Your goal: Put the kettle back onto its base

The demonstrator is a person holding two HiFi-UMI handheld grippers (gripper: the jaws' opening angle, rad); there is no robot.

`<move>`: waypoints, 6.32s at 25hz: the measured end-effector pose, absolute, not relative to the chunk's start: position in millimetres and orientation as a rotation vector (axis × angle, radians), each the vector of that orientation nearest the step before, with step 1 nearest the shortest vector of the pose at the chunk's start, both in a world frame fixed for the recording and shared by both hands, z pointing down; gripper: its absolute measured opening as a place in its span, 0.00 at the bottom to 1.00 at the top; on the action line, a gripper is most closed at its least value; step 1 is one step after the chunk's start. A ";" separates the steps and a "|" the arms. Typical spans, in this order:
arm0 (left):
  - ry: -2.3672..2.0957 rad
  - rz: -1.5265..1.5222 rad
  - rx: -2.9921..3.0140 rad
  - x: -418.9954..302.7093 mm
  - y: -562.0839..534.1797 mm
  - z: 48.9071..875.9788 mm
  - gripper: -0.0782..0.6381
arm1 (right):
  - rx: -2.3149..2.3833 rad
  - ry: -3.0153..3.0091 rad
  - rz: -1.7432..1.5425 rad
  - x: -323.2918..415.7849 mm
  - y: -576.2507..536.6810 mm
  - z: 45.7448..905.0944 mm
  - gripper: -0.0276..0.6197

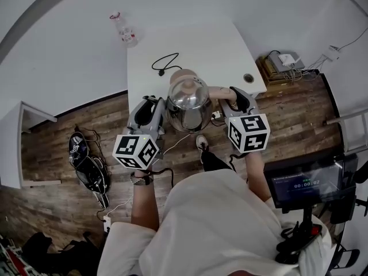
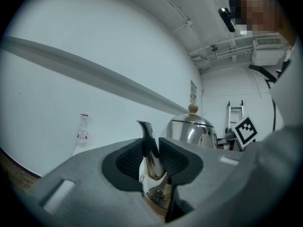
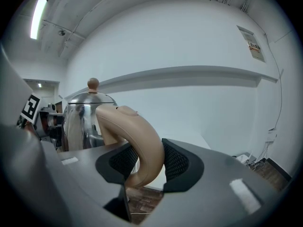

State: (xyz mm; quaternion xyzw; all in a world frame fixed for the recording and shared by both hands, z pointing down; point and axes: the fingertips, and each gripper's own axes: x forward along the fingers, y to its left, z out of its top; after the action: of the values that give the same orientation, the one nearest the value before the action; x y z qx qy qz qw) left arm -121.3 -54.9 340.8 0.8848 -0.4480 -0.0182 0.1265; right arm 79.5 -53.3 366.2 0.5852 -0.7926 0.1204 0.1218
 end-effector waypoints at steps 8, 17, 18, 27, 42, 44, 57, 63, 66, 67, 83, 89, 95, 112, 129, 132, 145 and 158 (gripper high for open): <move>-1.297 -0.053 2.581 -115.8 -84.8 354.5 0.26 | 1.674 -2.339 0.362 84.6 -92.2 381.2 0.28; -1.367 0.008 2.480 -110.5 -166.0 387.0 0.26 | 1.547 -2.353 0.316 89.0 -182.2 405.9 0.28; -1.372 0.008 2.472 -114.3 -165.1 387.7 0.26 | 1.536 -2.354 0.316 85.1 -182.2 405.9 0.28; -1.429 0.054 2.391 -118.1 -204.1 420.2 0.26 | 1.422 -2.377 0.328 79.2 -228.1 438.3 0.29; -1.436 0.150 2.268 -124.4 -285.4 493.9 0.26 | 1.303 -2.331 0.436 71.8 -313.0 515.8 0.29; -1.440 0.156 2.261 -123.9 -280.1 496.5 0.25 | 1.291 -2.328 0.434 72.1 -307.6 518.6 0.29; -1.446 0.172 2.187 -125.6 -267.8 525.2 0.25 | 1.232 -2.300 0.454 70.0 -297.9 543.2 0.29; -1.450 0.185 2.158 -127.1 -269.4 539.8 0.25 | 1.203 -2.284 0.452 68.2 -299.4 556.6 0.29; -1.446 0.197 2.149 -126.1 -269.3 547.5 0.25 | 1.186 -2.273 0.454 69.1 -298.7 565.6 0.29; -1.446 0.201 2.146 -125.8 -269.2 549.6 0.25 | 1.181 -2.269 0.454 69.5 -298.3 568.1 0.29; -1.429 0.225 2.130 -121.2 -271.8 562.1 0.25 | 1.148 -2.247 0.456 73.6 -300.4 584.0 0.29; -1.424 0.241 2.118 -121.6 -273.1 567.5 0.25 | 1.143 -2.234 0.463 73.5 -299.5 588.9 0.30; -1.421 0.234 2.127 -121.9 -273.4 567.4 0.25 | 1.153 -2.236 0.470 73.1 -299.1 589.3 0.30; -1.441 0.254 2.149 -116.9 -273.7 569.5 0.25 | 1.194 -2.193 0.652 81.1 -291.0 604.2 0.33; -1.571 0.345 2.172 -140.0 -238.7 554.6 0.25 | 1.343 -2.154 0.784 111.7 -256.4 579.6 0.33; -1.577 0.351 2.206 -138.8 -239.4 547.9 0.25 | 1.395 -2.173 0.765 120.3 -256.4 564.0 0.27; -1.511 0.283 2.535 -105.6 -171.5 448.8 0.12 | 1.588 -2.297 0.423 112.9 -185.7 445.9 0.05; -1.565 0.151 2.781 -95.7 -111.2 338.3 0.12 | 1.650 -2.465 -0.023 68.9 -123.5 323.4 0.05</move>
State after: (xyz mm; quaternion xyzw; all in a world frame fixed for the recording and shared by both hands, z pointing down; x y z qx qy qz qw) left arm -95.7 -111.2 338.3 0.8701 -0.4898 0.0471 -0.0266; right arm 68.9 -123.5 323.4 0.5542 -0.8278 -0.0078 0.0876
